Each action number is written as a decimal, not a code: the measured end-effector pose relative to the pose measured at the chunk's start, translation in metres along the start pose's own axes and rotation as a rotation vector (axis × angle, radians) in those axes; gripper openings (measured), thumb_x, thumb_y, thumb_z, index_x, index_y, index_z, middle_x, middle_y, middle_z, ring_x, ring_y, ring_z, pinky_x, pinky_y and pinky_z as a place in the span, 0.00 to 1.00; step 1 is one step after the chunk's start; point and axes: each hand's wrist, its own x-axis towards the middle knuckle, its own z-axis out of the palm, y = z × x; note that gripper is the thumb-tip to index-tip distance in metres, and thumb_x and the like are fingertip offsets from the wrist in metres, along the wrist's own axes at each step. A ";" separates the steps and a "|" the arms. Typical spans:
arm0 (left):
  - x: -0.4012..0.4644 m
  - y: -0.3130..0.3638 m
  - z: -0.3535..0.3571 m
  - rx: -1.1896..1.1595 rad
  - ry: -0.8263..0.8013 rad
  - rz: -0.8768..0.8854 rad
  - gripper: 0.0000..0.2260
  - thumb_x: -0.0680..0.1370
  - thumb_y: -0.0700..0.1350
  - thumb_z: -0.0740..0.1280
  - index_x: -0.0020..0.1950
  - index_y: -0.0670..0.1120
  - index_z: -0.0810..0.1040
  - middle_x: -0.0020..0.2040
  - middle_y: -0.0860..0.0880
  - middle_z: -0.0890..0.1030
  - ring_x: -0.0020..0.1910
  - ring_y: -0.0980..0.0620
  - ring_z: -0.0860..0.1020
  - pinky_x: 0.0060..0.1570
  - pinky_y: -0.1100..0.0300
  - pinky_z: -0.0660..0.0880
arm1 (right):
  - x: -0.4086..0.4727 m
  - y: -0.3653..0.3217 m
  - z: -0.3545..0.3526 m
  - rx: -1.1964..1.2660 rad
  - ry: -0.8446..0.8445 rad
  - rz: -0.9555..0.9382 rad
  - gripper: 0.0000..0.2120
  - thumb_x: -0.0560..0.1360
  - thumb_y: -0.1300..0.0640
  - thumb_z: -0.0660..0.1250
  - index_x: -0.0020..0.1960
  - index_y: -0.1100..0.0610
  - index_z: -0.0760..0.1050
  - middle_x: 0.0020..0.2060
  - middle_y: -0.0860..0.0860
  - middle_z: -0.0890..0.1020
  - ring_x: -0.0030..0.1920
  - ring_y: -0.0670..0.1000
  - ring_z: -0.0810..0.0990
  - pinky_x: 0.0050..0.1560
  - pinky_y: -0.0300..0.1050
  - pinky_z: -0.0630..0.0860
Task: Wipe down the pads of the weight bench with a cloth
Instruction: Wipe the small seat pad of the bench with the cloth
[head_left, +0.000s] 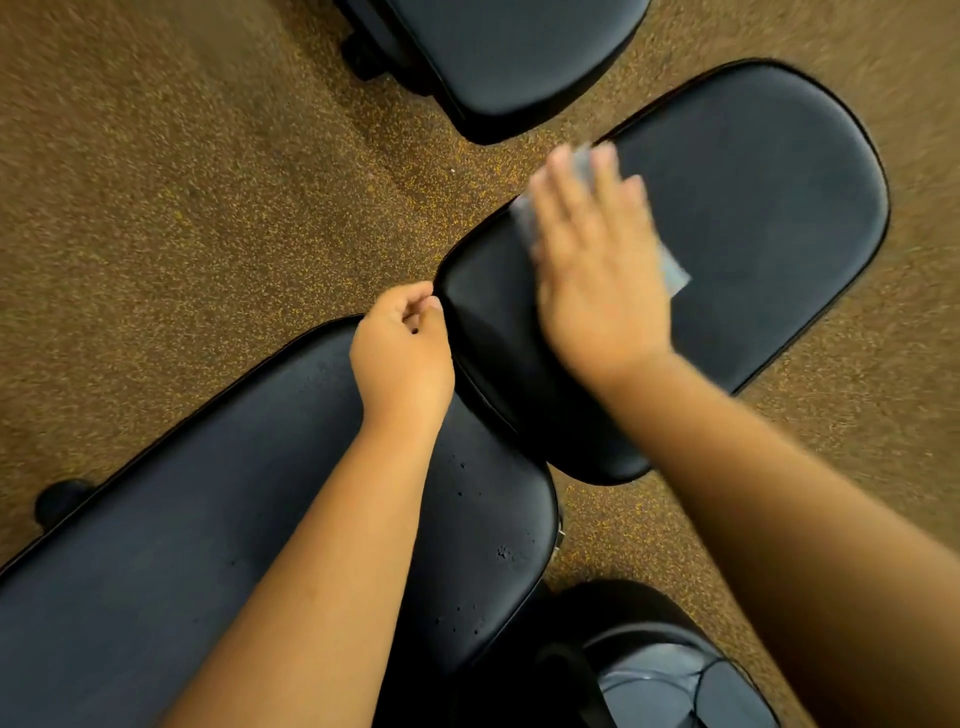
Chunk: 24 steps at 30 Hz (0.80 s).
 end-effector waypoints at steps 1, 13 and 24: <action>0.000 0.000 0.000 0.031 0.017 0.027 0.10 0.81 0.42 0.63 0.59 0.48 0.81 0.53 0.54 0.81 0.52 0.56 0.79 0.57 0.60 0.76 | -0.017 -0.015 0.006 0.028 -0.027 -0.090 0.28 0.77 0.59 0.58 0.77 0.60 0.58 0.76 0.57 0.60 0.76 0.64 0.54 0.75 0.60 0.49; -0.028 -0.001 0.024 0.166 0.052 0.203 0.13 0.81 0.43 0.63 0.65 0.47 0.77 0.66 0.50 0.73 0.64 0.55 0.72 0.65 0.56 0.71 | -0.056 0.043 -0.008 -0.030 -0.062 -0.099 0.27 0.79 0.58 0.58 0.77 0.55 0.59 0.77 0.52 0.60 0.77 0.59 0.54 0.75 0.58 0.49; -0.042 0.004 0.040 0.538 -0.066 0.399 0.25 0.80 0.48 0.66 0.76 0.48 0.65 0.78 0.46 0.59 0.76 0.45 0.58 0.71 0.55 0.58 | -0.135 -0.006 0.005 0.144 -0.072 0.034 0.31 0.77 0.62 0.60 0.78 0.58 0.54 0.78 0.54 0.53 0.78 0.60 0.47 0.77 0.57 0.45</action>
